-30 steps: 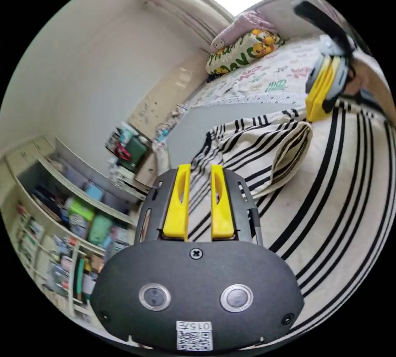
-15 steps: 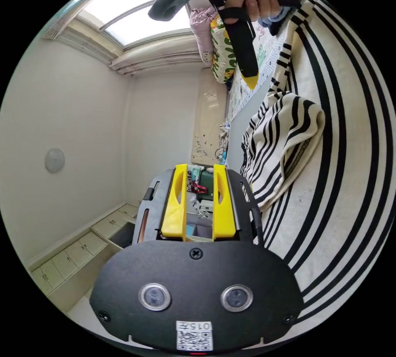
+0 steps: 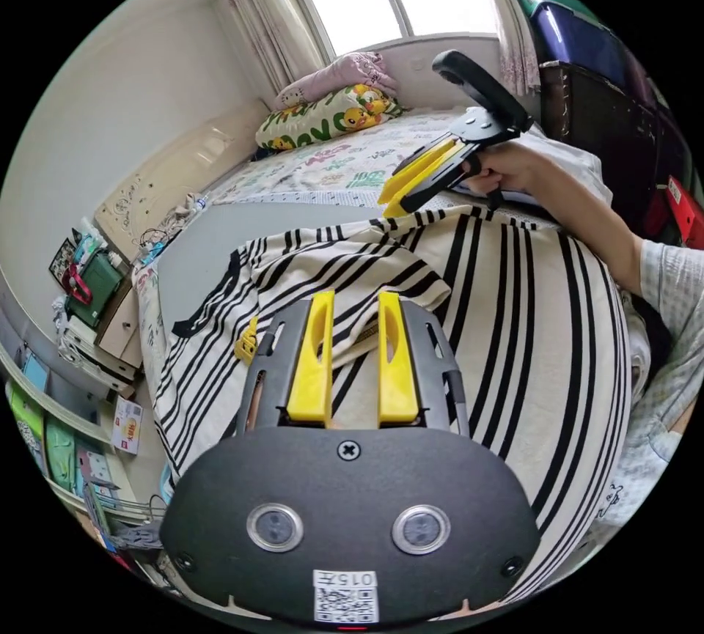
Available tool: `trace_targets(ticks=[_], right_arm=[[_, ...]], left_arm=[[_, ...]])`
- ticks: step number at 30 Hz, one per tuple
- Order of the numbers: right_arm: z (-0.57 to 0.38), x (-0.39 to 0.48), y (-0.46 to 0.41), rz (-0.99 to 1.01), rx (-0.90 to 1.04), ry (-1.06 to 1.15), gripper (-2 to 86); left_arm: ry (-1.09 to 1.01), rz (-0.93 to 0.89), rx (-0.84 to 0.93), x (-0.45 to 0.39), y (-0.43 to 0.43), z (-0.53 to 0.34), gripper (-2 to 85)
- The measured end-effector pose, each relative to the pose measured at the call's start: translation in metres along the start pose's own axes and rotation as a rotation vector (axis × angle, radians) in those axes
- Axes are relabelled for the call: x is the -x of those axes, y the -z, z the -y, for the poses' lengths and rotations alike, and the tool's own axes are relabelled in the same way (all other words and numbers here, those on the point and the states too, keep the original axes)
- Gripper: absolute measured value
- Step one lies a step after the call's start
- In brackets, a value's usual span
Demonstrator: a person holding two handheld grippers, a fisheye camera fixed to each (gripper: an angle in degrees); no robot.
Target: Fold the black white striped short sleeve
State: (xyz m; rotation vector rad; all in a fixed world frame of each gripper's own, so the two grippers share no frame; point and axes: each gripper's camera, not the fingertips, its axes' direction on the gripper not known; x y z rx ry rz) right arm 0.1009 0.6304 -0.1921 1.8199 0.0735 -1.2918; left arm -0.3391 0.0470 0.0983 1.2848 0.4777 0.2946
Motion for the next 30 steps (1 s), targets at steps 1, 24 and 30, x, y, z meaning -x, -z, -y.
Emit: trace_targets(ticks=[1, 24, 30], right_arm=[[0.002, 0.006, -0.002, -0.001, 0.017, 0.029, 9.7], [0.018, 0.060, -0.021, -0.300, 0.112, 0.151, 2.6], [0.013, 0.039, -0.007, -0.411, 0.142, 0.023, -0.9]], left_arm=[[0.020, -0.016, 0.013, 0.012, -0.013, -0.009, 9.2], [0.555, -0.197, 0.199, 0.254, -0.312, -0.065, 2.5], [0.597, -0.153, -0.017, 0.249, -0.309, -0.061, 1.3]])
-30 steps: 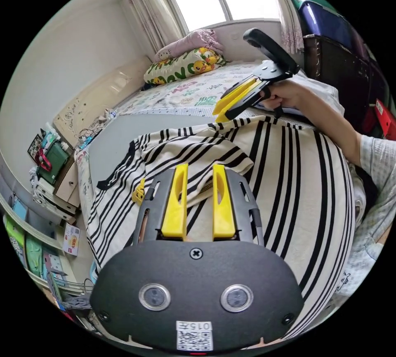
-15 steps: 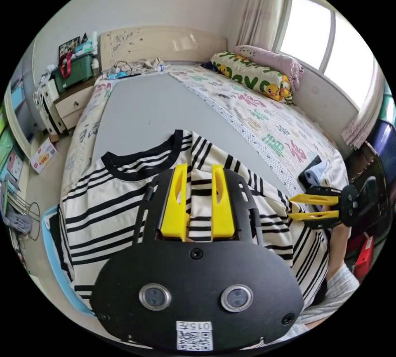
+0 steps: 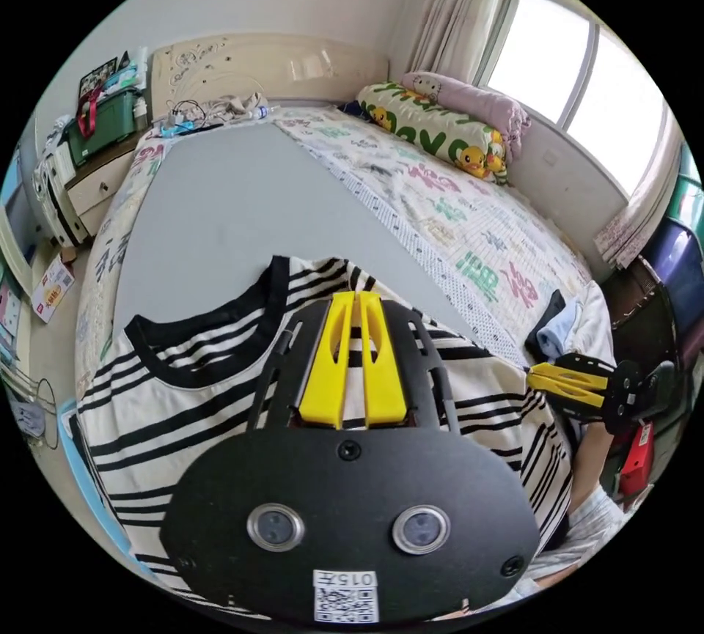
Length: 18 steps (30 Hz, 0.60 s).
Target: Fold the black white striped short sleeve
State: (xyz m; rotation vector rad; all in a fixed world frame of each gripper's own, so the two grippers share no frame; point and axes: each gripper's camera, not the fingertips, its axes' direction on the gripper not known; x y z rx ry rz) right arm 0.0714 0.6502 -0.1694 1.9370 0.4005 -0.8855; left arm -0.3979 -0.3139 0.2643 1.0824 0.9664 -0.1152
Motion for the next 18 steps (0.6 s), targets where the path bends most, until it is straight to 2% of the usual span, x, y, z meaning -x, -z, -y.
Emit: trace_targets(ticks=[3, 8, 11, 13, 18], right_arm=[[-0.001, -0.011, -0.003, 0.067, 0.023, -0.052, -1.0], [0.000, -0.014, -0.013, 0.053, 0.091, -0.062, -0.9], [-0.001, -0.018, -0.007, 0.069, 0.057, -0.074, -0.9], [-0.003, -0.022, -0.004, 0.089, 0.034, -0.090, -0.7], [-0.007, -0.026, 0.006, 0.059, 0.006, -0.118, 1.7]], left_arm=[[-0.001, 0.045, -0.046, -0.021, -0.024, 0.003, 1.6], [0.028, 0.171, -0.060, -0.031, -0.032, -0.015, 4.1], [-0.088, 0.043, -0.024, -0.044, 0.002, -0.038, 5.9], [-0.223, -0.100, 0.061, -0.071, 0.031, -0.075, 6.7], [-0.366, -0.127, 0.096, -0.126, 0.078, -0.164, 7.9]])
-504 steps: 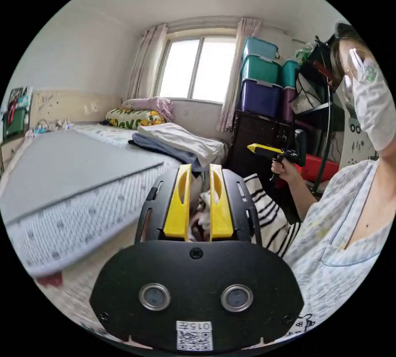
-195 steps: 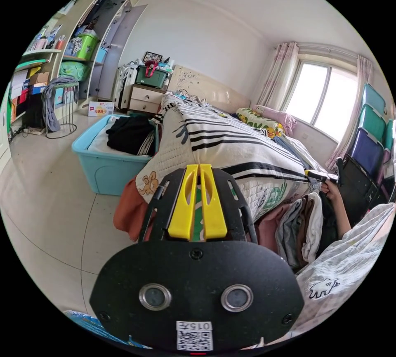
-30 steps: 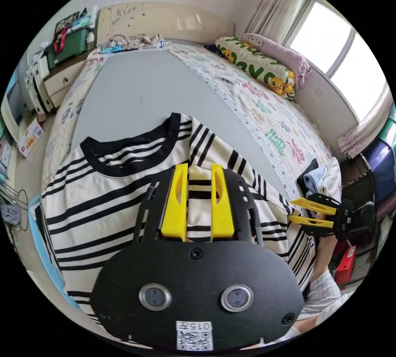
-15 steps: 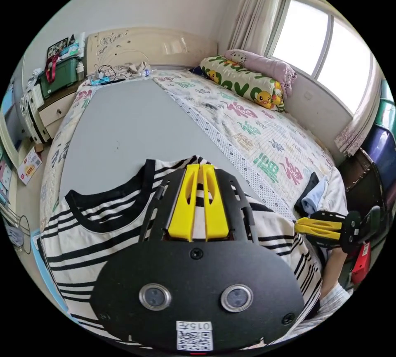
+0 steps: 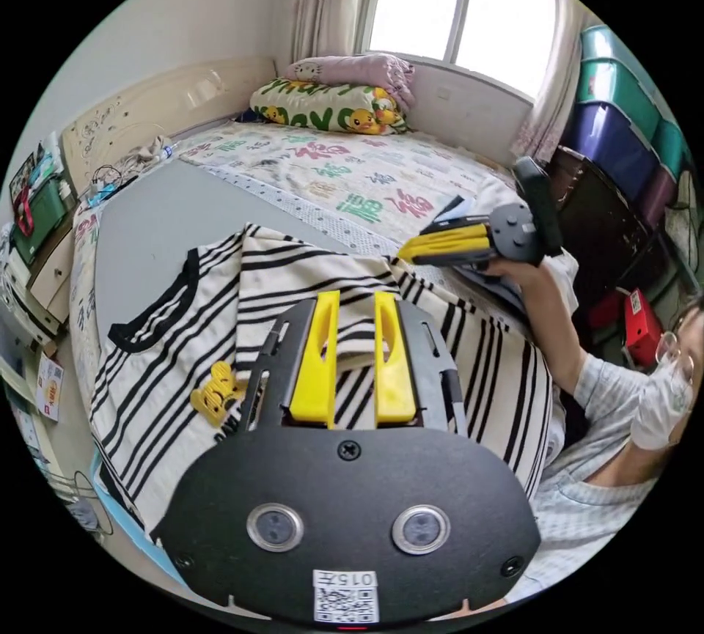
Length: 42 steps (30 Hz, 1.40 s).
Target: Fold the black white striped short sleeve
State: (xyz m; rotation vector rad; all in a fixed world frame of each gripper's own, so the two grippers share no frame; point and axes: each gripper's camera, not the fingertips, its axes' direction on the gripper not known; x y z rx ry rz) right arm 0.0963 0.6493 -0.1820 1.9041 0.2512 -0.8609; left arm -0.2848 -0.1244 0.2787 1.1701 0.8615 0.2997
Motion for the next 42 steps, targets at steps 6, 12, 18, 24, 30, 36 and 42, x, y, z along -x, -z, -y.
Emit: trace_targets(ticks=[6, 12, 18, 24, 30, 36, 42], right_arm=[[-0.008, 0.008, 0.047, 0.177, -0.226, 0.073, 4.8], [0.004, 0.051, 0.037, 0.352, -0.104, 0.329, 8.3], [0.014, 0.055, 0.013, 0.309, 0.026, 0.345, 8.2], [0.021, 0.061, 0.000, 0.227, 0.102, 0.356, 6.8], [0.023, 0.059, -0.003, 0.223, 0.110, 0.359, 6.2], [0.022, 0.057, -0.001, 0.202, 0.102, 0.381, 2.5], [0.018, 0.052, 0.005, 0.214, 0.072, 0.394, -0.4]], left_arm=[[0.112, 0.268, -0.064, 0.003, 0.029, -0.057, 8.3], [0.341, 0.268, 0.002, 0.060, 0.022, -0.094, 11.7], [0.312, 0.200, -0.015, 0.052, 0.032, -0.094, 11.1], [0.357, 0.215, 0.062, 0.052, 0.035, -0.085, 9.1], [0.345, 0.269, 0.135, 0.039, 0.040, -0.068, 7.7], [0.339, 0.273, 0.087, 0.030, 0.069, -0.060, 1.5], [0.337, 0.278, -0.013, 0.024, 0.109, -0.054, 0.4]])
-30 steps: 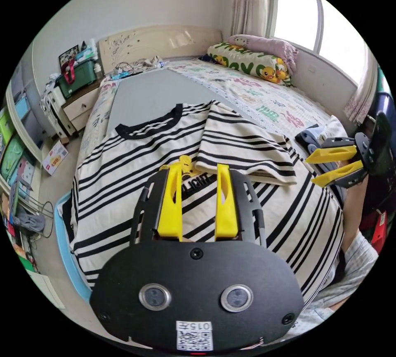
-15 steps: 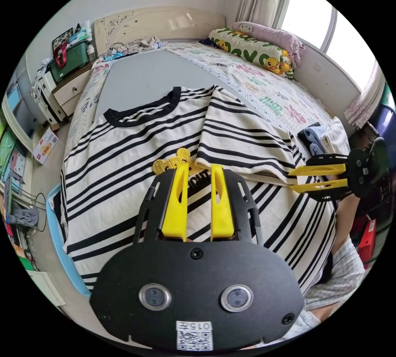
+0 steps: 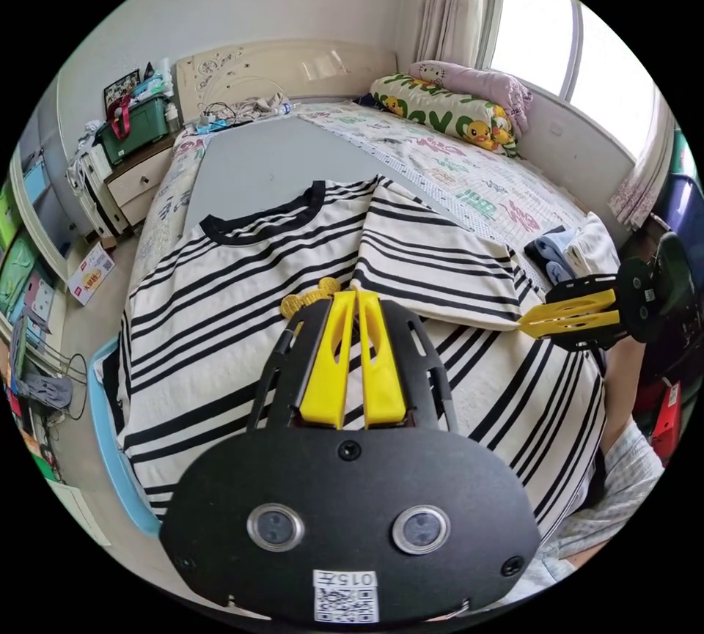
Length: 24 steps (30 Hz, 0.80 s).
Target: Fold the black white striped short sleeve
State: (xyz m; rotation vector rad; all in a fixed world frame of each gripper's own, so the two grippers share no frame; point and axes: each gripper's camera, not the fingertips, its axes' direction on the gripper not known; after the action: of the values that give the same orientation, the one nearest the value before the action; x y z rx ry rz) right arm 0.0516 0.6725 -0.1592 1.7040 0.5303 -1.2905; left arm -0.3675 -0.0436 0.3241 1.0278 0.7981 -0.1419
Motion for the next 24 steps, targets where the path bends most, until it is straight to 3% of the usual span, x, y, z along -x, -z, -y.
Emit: trace_targets(ticks=[6, 10, 15, 17, 19, 21, 24], right_arm=[[-0.001, 0.002, -0.009, 0.014, 0.028, 0.029, 0.4], [-0.012, -0.010, 0.001, 0.052, -0.003, 0.030, 7.1], [-0.046, -0.059, 0.030, -0.053, -0.188, -0.254, 8.2], [-0.057, -0.075, 0.028, -0.102, -0.226, -0.364, 8.2], [-0.066, -0.094, 0.018, -0.092, -0.246, -0.485, 9.2], [-0.070, -0.104, 0.008, -0.047, -0.236, -0.532, 9.6], [-0.071, -0.112, -0.006, 0.015, -0.219, -0.557, 9.6]], left_arm=[[-0.067, 0.129, 0.097, -0.024, 0.004, 0.030, 0.5], [-0.146, 0.170, 0.144, -0.038, 0.008, 0.049, 2.4], [-0.220, 0.184, 0.021, -0.046, 0.050, 0.064, 7.5], [-0.290, 0.077, -0.061, -0.060, 0.067, 0.069, 8.0], [-0.434, -0.219, -0.078, -0.089, 0.073, 0.079, 8.6], [-0.482, -0.382, -0.049, -0.110, 0.069, 0.090, 9.1], [-0.535, -0.370, -0.016, -0.143, 0.061, 0.105, 9.5]])
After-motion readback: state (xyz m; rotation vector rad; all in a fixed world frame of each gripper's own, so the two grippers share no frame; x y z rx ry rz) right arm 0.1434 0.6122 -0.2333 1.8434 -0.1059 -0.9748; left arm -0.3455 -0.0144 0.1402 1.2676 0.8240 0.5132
